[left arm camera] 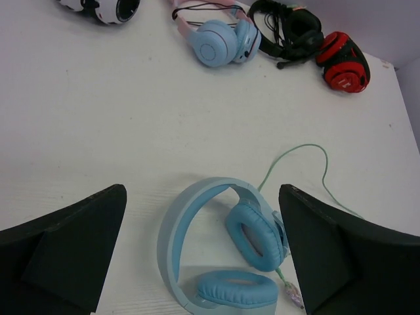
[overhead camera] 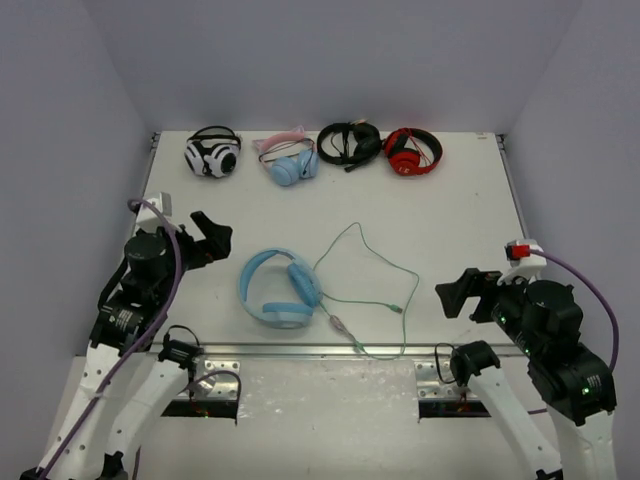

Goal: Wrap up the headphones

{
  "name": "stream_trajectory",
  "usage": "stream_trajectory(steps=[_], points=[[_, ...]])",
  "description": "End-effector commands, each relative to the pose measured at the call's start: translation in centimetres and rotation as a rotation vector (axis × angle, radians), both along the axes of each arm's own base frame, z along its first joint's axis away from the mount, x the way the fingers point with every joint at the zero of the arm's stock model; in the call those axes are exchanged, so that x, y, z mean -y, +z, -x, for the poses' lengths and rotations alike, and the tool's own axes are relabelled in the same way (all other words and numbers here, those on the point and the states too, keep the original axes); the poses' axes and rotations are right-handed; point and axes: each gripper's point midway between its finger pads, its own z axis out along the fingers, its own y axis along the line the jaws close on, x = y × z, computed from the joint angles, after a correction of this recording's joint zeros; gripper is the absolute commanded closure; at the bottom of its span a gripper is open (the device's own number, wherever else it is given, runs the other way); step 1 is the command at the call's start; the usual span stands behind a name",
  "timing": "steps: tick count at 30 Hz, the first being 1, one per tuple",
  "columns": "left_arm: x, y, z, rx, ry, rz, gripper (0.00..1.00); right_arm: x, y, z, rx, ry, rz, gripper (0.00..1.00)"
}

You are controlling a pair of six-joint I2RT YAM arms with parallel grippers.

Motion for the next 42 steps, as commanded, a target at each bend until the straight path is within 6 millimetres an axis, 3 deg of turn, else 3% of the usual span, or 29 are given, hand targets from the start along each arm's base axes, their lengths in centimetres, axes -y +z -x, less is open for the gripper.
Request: stream_trajectory(steps=[1,3,4,5,8,14,18,24,29,32,35,37,38,39,42], points=[[1.3,0.7,-0.9,0.018,-0.070,-0.014,0.00,-0.2,2.1,-0.3,0.075,0.007,-0.024,0.01],[1.5,1.4,-1.2,0.013,-0.097,-0.040,0.00,-0.5,2.2,-0.4,0.089,0.021,-0.034,0.01],[1.4,0.6,-1.6,-0.045,-0.088,-0.061,0.00,-0.8,1.8,-0.5,0.085,0.037,-0.035,0.01],[0.8,2.1,-2.1,-0.037,-0.050,-0.070,0.00,-2.1,1.8,-0.1,0.083,0.108,-0.062,0.01],[1.0,1.1,-3.5,-0.150,-0.052,-0.110,0.00,-3.9,1.2,-0.4,0.067,0.193,-0.106,0.01],[2.8,-6.9,-5.7,-0.418,-0.126,-0.234,0.00,-4.8,0.2,-1.4,0.045,0.207,-0.136,0.01],[4.6,-10.4,-5.3,-0.511,-0.175,-0.317,0.00,-5.7,0.2,-1.9,0.059,0.239,-0.168,0.01],[6.0,-13.1,-4.2,-0.585,-0.225,-0.383,0.00,-7.2,-0.7,-2.4,0.036,0.303,-0.218,0.01],[5.3,-16.3,-3.6,-0.683,-0.186,-0.482,0.03,-7.7,-1.2,-2.6,0.045,0.320,-0.234,0.01],[4.9,-18.2,-3.3,-0.746,-0.175,-0.517,0.14,-7.7,-1.4,-2.6,0.050,0.322,-0.231,0.01],[4.5,-19.5,-3.1,-0.787,-0.157,-0.549,0.17,-7.6,-1.6,-2.7,0.050,0.323,-0.224,0.01],[4.9,-20.1,-2.8,-0.811,-0.180,-0.535,0.34,-7.6,-1.9,-2.8,0.044,0.322,-0.219,0.01],[5.0,-20.5,-2.7,-0.822,-0.186,-0.537,0.52,-7.6,-2.4,-2.8,0.036,0.321,-0.216,0.01],[5.0,-20.6,-2.6,-0.824,-0.186,-0.538,0.62,-7.6,-2.7,-2.9,0.033,0.322,-0.217,0.01],[5.2,-20.4,-2.5,-0.825,-0.193,-0.529,0.86,-7.7,-3.5,-3.2,0.026,0.317,-0.221,0.01]])
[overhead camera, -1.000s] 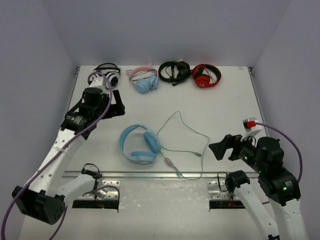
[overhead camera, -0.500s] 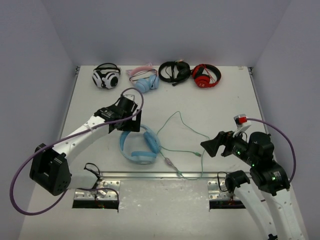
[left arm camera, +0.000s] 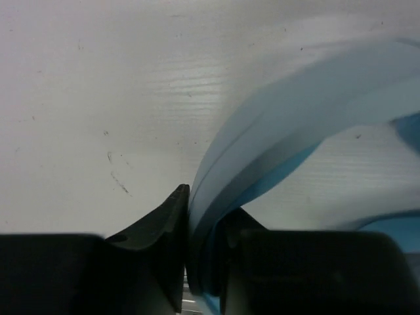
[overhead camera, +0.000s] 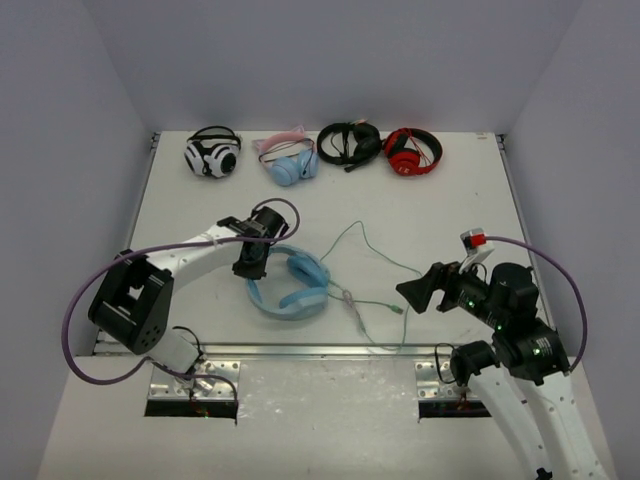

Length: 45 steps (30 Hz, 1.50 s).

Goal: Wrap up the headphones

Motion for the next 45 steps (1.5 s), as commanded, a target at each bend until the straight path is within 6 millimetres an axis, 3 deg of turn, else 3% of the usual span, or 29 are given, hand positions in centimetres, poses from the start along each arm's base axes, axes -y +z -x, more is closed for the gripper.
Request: stream_trajectory(steps=[1,3,9,12,13,14,16,24,26,30,32,33,36,37,38,39,40,41,42,43,44,45], points=[[1.2,1.0,-1.0,0.059,0.010,0.047,0.89,-0.4,0.2,-0.9,0.043,0.007,-0.022,0.01],[1.2,1.4,-1.1,0.076,0.026,0.053,0.99,-0.7,-0.4,-1.1,0.022,0.012,-0.026,0.01],[1.3,4.3,-2.2,0.166,0.070,0.083,1.00,-2.1,-1.3,-2.7,0.031,0.050,-0.078,0.01],[1.6,7.6,-2.6,0.261,0.093,0.149,1.00,-3.5,-1.7,-3.7,0.119,0.114,-0.143,0.01],[1.7,9.6,-2.8,0.320,0.098,0.185,1.00,-4.2,0.3,-4.3,0.252,0.150,-0.183,0.01],[1.7,10.7,-2.8,0.344,0.101,0.202,1.00,-4.7,-1.5,-3.9,0.253,0.194,-0.194,0.01],[1.8,13.8,-2.5,0.408,0.096,0.257,1.00,-5.1,-0.8,-4.6,0.353,0.213,-0.215,0.01],[1.0,21.0,-0.8,0.514,0.062,0.316,1.00,-7.6,-0.5,-7.2,0.409,0.364,-0.190,0.03],[1.2,23.2,-0.6,0.562,0.056,0.366,1.00,-9.1,-0.9,-7.7,0.361,0.459,-0.190,0.09],[2.1,28.9,-0.4,0.672,0.042,0.488,1.00,-13.3,-1.8,-5.7,0.350,0.642,-0.165,0.22],[2.7,30.3,-0.7,0.677,0.027,0.514,1.00,-13.7,-2.7,-7.0,0.361,0.595,-0.085,0.38],[2.8,32.3,-0.9,0.717,0.028,0.539,1.00,-13.6,-3.1,-7.5,0.347,0.565,-0.077,0.52],[1.8,36.1,-1.0,0.821,0.070,0.561,1.00,-12.4,-3.0,-9.4,0.365,0.427,-0.050,0.58],[1.3,39.0,-0.7,0.892,0.081,0.591,1.00,-12.1,-2.7,-9.7,0.372,0.396,-0.048,0.67],[1.0,40.3,-0.6,0.924,0.089,0.598,1.00,-11.5,-2.2,-10.6,0.385,0.330,-0.037,0.74],[0.5,41.2,-0.8,0.949,0.104,0.588,1.00,-11.0,-1.2,-10.5,0.395,0.304,-0.040,0.96],[0.1,43.1,-0.5,0.994,0.101,0.597,1.00,-10.8,0.5,-10.9,0.418,0.280,-0.042,0.99],[-0.1,43.6,-0.6,1.002,0.104,0.584,1.00,-10.4,1.8,-11.3,0.439,0.244,-0.034,0.99],[-0.1,43.3,-1.2,0.995,0.111,0.555,1.00,-9.9,2.9,-11.5,0.462,0.223,-0.009,0.99],[-0.2,43.0,-1.4,0.987,0.105,0.529,1.00,-9.2,5.6,-11.0,0.491,0.202,-0.002,0.98],[-0.1,42.6,-1.7,0.979,0.101,0.518,1.00,-8.1,7.0,-11.4,0.515,0.143,0.018,0.97],[0.0,42.6,-1.9,0.988,0.098,0.525,1.00,-7.2,7.4,-11.1,0.513,0.116,0.052,0.96]])
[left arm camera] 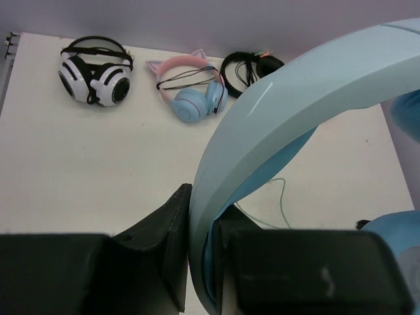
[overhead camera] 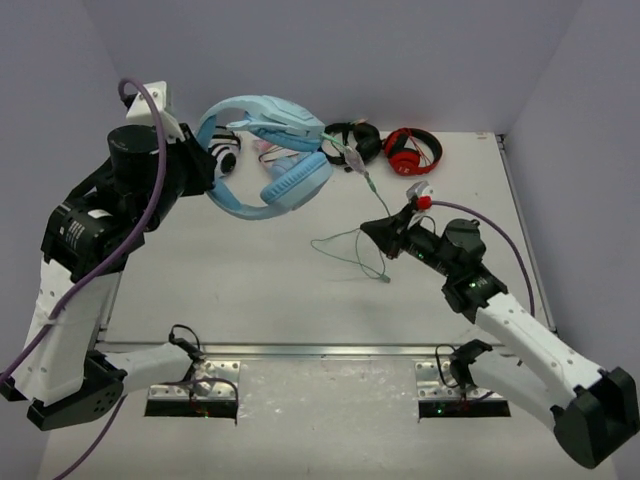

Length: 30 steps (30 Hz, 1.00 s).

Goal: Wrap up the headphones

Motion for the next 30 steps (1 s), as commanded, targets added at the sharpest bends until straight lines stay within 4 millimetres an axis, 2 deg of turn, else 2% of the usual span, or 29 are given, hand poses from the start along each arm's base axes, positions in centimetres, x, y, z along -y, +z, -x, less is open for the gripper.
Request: stream_trajectory(steps=[1,2,3,4,5,8,10,12,13,15,16,17,18,19,24,25,27,28,30], points=[[0.7,2.1,-1.2,0.092,0.015,0.074,1.00,3.6,7.3,-0.2,0.155,-0.179,-0.001,0.94],[1.3,0.6,-1.2,0.068,-0.012,0.070,1.00,3.9,8.0,0.2,0.175,-0.183,-0.005,0.93],[1.6,0.1,-1.4,0.063,-0.021,0.071,1.00,4.0,7.7,0.6,0.168,-0.173,0.023,0.93],[1.9,-0.1,-1.7,0.073,-0.027,0.078,1.00,4.1,8.3,1.0,0.177,-0.164,0.030,0.93],[2.2,-1.3,-2.0,0.053,-0.032,0.065,1.00,3.9,7.9,1.2,0.175,-0.138,0.057,0.94],[2.8,-2.5,-2.7,0.051,-0.055,0.052,1.00,4.9,5.1,0.6,0.076,-0.191,0.143,0.96],[2.4,-2.7,-2.9,0.066,-0.033,0.047,1.00,9.4,3.0,-1.3,-0.018,-0.467,0.236,0.95],[0.8,-3.3,-3.0,0.068,0.048,0.018,1.00,13.2,1.4,-1.3,-0.079,-0.666,0.288,0.96],[0.3,-3.5,-3.1,0.066,0.076,0.006,1.00,15.2,1.5,-1.3,-0.077,-0.772,0.295,0.94],[-0.8,-4.1,-3.2,0.065,0.136,-0.023,1.00,16.3,1.9,-0.4,-0.058,-0.813,0.262,0.80],[-1.1,-4.3,-3.3,0.064,0.152,-0.025,1.00,16.6,2.2,-0.2,-0.048,-0.824,0.251,0.80],[-1.5,-4.2,-3.1,0.072,0.172,-0.023,1.00,16.7,2.6,0.0,-0.035,-0.821,0.245,0.80],[-1.6,-4.2,-3.1,0.076,0.180,-0.017,1.00,16.6,2.9,0.1,-0.026,-0.814,0.243,0.92],[-1.7,-4.4,-3.1,0.073,0.193,-0.007,1.00,16.2,3.0,0.1,-0.022,-0.788,0.246,0.99],[-1.9,-5.2,-3.6,0.063,0.203,-0.050,1.00,14.2,4.6,-0.1,0.008,-0.672,0.264,0.99],[-1.8,-5.6,-3.9,0.050,0.204,-0.072,1.00,13.8,4.7,-0.1,0.008,-0.652,0.268,0.93],[-1.5,-7.3,-4.9,0.004,0.196,-0.145,1.00,12.6,5.9,-0.2,0.036,-0.584,0.268,0.90],[-0.8,-8.9,-5.5,-0.034,0.166,-0.176,1.00,12.3,6.2,-0.3,0.054,-0.560,0.282,0.91],[0.3,-10.2,-6.4,-0.047,0.118,-0.205,1.00,10.9,8.1,-0.1,0.096,-0.479,0.271,0.99]])
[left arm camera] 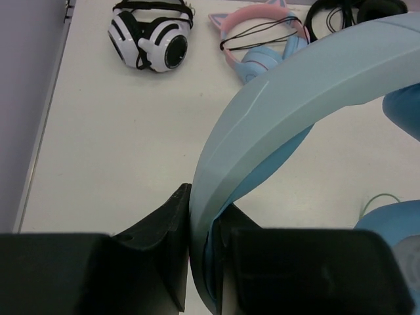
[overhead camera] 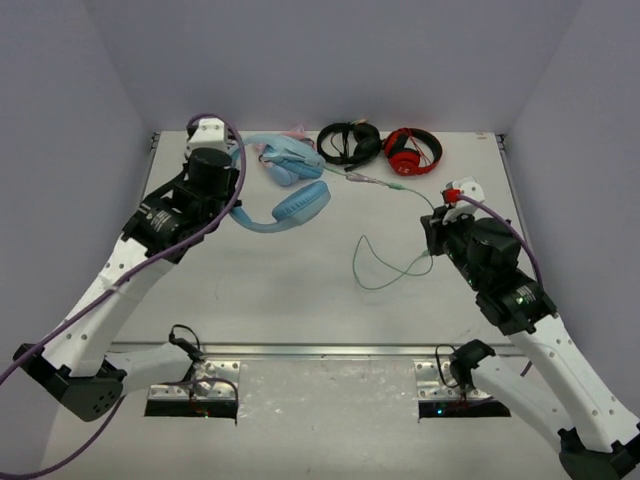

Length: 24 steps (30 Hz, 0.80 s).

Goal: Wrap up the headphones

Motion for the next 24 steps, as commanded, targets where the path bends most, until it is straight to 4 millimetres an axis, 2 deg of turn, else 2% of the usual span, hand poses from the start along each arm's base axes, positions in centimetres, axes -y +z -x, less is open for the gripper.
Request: stream_trajectory(steps=[1,2,4,5,6,7,8,11,12,14,16,17,19,20,22,24], points=[[2.4,-1.4,-2.7,0.021,-0.065,0.008,1.00,-2.3,4.7,-0.2,0.105,0.151,0.025,0.99],[3.1,-2.0,-3.1,0.012,-0.102,-0.007,1.00,-2.9,6.2,-0.2,0.138,0.183,0.019,0.99],[4.9,-4.0,-3.4,-0.035,-0.196,-0.011,1.00,-3.0,7.0,-0.9,0.157,0.187,0.056,0.99],[5.5,-5.4,-3.6,-0.045,-0.231,-0.020,1.00,-2.2,8.4,-1.5,0.185,0.131,0.062,0.99],[6.3,-6.1,-3.7,-0.047,-0.265,-0.004,1.00,-1.9,8.4,-2.4,0.189,0.112,0.117,0.99],[6.4,-7.1,-3.7,-0.064,-0.276,-0.012,1.00,-1.8,8.7,-2.7,0.190,0.104,0.135,0.99],[6.5,-8.2,-3.5,-0.088,-0.286,-0.025,1.00,-1.9,9.7,-2.8,0.203,0.110,0.145,0.99],[7.7,-8.6,-3.3,-0.104,-0.343,-0.017,1.00,-5.1,10.3,-2.5,0.200,0.293,0.148,0.99],[8.3,-8.9,-3.2,-0.114,-0.372,-0.005,0.99,-7.4,10.3,-1.4,0.201,0.432,0.136,0.99],[8.9,-9.3,-3.1,-0.130,-0.403,0.003,1.00,-10.3,9.6,-0.4,0.169,0.568,0.157,0.99],[9.9,-9.6,-2.8,-0.142,-0.456,0.031,1.00,-11.1,9.1,-0.5,0.144,0.569,0.246,0.99],[10.1,-9.7,-2.7,-0.145,-0.466,0.036,1.00,-12.9,7.9,-0.1,0.122,0.606,0.292,0.99],[9.8,-9.9,-2.9,-0.150,-0.443,0.026,1.00,-13.6,7.3,-0.4,0.126,0.584,0.371,0.99],[9.5,-10.3,-3.1,-0.158,-0.426,0.015,1.00,-15.1,6.8,0.1,0.128,0.613,0.392,0.99],[9.5,-10.7,-3.2,-0.171,-0.418,0.014,1.00,-16.0,7.3,0.0,0.156,0.601,0.416,0.99],[9.9,-11.2,-3.1,-0.185,-0.432,0.022,1.00,-17.8,6.7,0.5,0.152,0.647,0.444,0.99]])
